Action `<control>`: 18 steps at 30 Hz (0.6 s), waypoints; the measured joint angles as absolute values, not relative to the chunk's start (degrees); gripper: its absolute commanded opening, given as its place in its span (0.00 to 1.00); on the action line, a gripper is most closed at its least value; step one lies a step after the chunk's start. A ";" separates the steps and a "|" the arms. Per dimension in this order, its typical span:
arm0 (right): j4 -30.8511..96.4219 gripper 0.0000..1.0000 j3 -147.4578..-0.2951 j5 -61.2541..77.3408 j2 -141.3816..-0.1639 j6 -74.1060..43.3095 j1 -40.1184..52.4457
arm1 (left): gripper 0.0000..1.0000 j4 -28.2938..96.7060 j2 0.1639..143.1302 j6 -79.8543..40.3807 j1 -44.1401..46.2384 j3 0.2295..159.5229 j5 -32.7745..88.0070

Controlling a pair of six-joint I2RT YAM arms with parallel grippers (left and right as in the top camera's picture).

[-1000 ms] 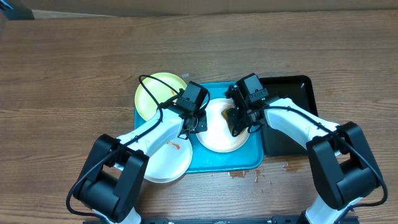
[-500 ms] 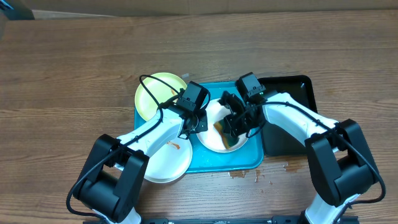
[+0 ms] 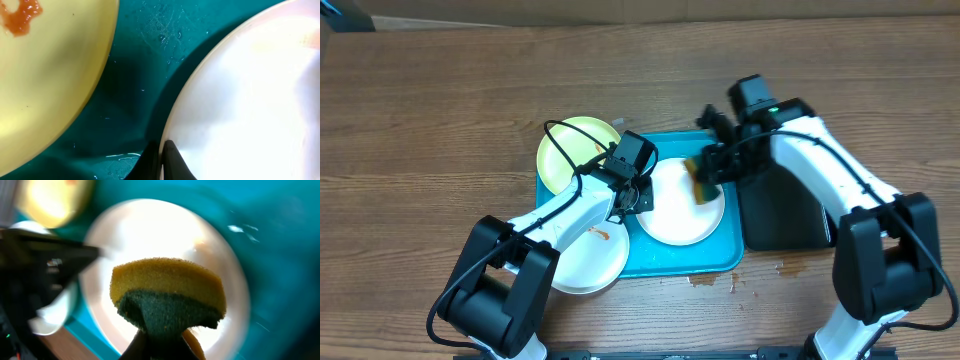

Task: Clean dirty plates on tray and stack at the side
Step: 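Return the sponge to the basin, release it, raise the right arm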

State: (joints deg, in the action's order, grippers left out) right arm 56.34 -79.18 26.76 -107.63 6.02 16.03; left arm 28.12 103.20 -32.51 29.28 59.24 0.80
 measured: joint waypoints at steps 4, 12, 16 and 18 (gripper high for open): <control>60.40 0.05 -79.18 23.38 -107.63 5.93 10.31 | 0.06 28.14 103.20 -32.51 29.28 59.24 0.80; 63.83 0.07 -79.18 16.56 -107.63 5.98 1.43 | 0.07 28.25 103.20 -32.51 29.28 59.24 0.78; 62.46 0.09 -78.96 15.35 -107.63 5.96 -0.16 | 0.10 28.27 103.20 -32.51 29.28 59.24 0.80; 59.42 0.12 -77.14 12.91 -107.63 3.79 -0.30 | 0.10 28.29 103.20 -32.51 29.28 59.24 0.75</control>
State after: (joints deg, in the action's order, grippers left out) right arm 59.42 -77.14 12.91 -107.63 3.79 -0.30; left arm 28.29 103.20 -32.51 29.28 59.24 0.75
